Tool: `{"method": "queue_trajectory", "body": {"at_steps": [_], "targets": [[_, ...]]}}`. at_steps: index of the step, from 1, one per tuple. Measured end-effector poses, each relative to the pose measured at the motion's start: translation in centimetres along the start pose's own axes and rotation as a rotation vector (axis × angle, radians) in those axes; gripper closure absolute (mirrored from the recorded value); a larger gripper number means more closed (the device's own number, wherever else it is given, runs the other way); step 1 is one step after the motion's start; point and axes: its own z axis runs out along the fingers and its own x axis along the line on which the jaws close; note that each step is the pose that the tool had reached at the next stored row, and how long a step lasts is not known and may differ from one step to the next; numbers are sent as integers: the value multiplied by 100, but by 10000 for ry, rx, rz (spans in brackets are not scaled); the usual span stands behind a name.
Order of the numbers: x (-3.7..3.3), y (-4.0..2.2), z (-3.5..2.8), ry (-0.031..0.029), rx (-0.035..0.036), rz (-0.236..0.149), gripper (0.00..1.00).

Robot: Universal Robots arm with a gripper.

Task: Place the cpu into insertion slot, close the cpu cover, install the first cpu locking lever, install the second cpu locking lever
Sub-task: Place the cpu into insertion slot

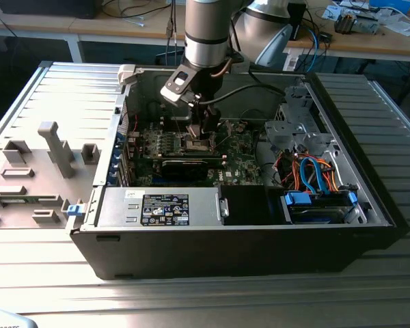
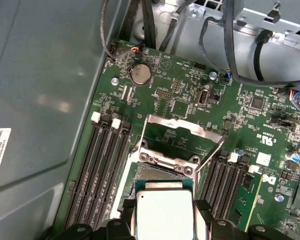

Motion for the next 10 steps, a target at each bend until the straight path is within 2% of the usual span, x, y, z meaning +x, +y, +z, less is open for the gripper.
{"method": "queue_trajectory", "body": {"at_steps": [10], "targets": [[0, 0, 18, 0, 6, 583, 45]]}}
